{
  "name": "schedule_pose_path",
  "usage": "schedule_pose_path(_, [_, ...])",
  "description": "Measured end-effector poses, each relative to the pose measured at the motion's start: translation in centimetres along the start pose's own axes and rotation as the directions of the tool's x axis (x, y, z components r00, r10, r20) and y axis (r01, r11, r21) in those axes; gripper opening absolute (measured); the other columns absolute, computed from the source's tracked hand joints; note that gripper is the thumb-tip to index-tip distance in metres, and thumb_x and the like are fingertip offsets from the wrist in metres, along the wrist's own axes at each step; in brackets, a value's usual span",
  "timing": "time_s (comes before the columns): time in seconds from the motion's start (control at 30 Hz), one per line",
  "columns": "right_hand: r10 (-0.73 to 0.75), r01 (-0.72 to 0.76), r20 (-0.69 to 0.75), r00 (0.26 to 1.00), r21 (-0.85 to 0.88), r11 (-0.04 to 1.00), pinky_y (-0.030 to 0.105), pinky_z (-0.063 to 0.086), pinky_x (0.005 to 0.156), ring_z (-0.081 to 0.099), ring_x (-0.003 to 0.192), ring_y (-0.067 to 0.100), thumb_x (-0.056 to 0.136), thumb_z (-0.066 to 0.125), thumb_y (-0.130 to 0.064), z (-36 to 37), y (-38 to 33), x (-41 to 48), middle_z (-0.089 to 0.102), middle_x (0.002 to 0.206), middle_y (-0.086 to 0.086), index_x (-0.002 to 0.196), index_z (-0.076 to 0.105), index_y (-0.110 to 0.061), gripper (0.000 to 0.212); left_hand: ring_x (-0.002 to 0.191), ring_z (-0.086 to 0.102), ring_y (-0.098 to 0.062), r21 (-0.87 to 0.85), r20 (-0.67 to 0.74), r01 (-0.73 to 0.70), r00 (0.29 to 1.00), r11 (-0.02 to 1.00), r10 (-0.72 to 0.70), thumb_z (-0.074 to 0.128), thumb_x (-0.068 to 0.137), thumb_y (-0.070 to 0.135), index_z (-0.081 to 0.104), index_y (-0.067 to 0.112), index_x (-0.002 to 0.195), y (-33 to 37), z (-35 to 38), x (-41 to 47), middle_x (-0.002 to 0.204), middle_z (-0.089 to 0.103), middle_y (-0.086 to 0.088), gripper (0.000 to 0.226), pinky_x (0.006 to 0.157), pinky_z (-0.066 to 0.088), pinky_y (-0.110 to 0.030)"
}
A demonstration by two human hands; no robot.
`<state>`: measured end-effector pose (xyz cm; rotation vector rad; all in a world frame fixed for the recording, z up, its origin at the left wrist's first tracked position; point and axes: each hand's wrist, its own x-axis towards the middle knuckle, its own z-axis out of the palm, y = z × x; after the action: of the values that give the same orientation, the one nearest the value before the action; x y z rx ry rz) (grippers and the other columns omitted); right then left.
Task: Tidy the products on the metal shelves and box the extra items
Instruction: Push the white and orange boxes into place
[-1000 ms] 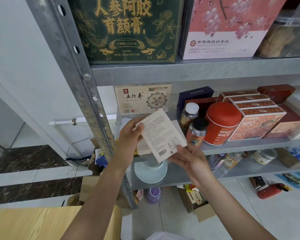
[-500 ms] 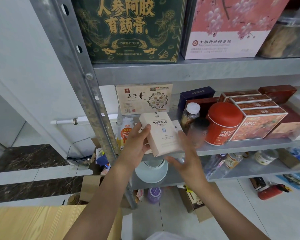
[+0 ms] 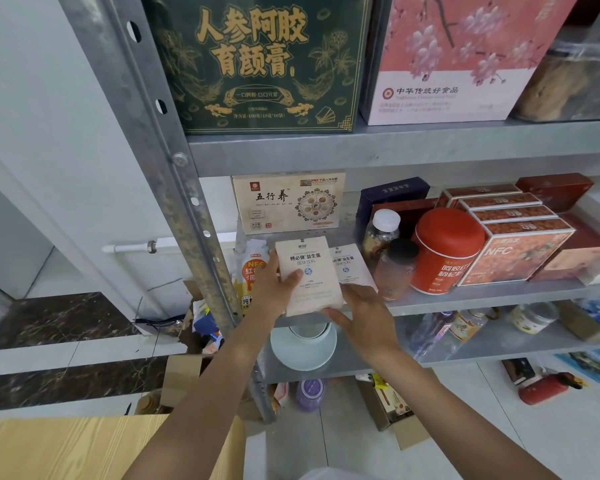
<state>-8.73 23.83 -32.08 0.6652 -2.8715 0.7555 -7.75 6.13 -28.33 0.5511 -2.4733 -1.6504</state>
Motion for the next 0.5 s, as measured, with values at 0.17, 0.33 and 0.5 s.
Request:
schedule_pose_path(0.17, [0.070, -0.013, 0.206, 0.976, -0.265, 0.964, 0.034, -0.003, 0.120, -0.010, 0.150, 0.020, 0.098, 0.036, -0.057, 1.7, 2.3, 1.9, -0.009, 0.163, 0.004, 0.155, -0.004, -0.013, 0.082, 0.131, 0.038, -0.034, 0.338, -0.089, 0.090, 0.994, 0.937, -0.063, 0.049, 0.101, 0.033, 0.020, 0.013, 0.153, -1.0, 0.9, 1.8, 0.141, 0.040, -0.019, 0.063, 0.109, 0.037, -0.042])
schedule_pose_path(0.33, [0.031, 0.046, 0.182, 0.983, -0.404, 0.914, 0.033, -0.013, 0.116, -0.003, 0.151, 0.021, 0.100, 0.044, -0.041, 3.0, 4.4, 1.0, -0.003, 0.164, 0.004, 0.156, -0.001, -0.017, 0.076, 0.133, 0.038, -0.038, 0.507, -0.072, 0.124, 0.992, 0.853, -0.102, 0.039, 0.103, 0.041, 0.009, 0.019, 0.156, -1.7, 1.4, 2.4, 0.144, 0.041, -0.020, 0.065, 0.111, 0.033, -0.049])
schedule_pose_path(0.5, [0.012, -0.009, 0.016, 1.000, -0.181, 0.983, 0.044, 0.014, 0.120, 0.026, 0.145, 0.026, 0.092, 0.064, -0.027, 3.3, 4.9, -0.2, 0.033, 0.155, 0.006, 0.147, 0.040, -0.016, 0.061, 0.117, 0.057, -0.033, 0.414, -0.065, 0.084, 0.996, 0.906, -0.063, 0.041, 0.104, 0.032, 0.011, 0.016, 0.155, -1.6, 1.3, 2.6, 0.133, 0.053, -0.017, 0.062, 0.098, 0.049, -0.045])
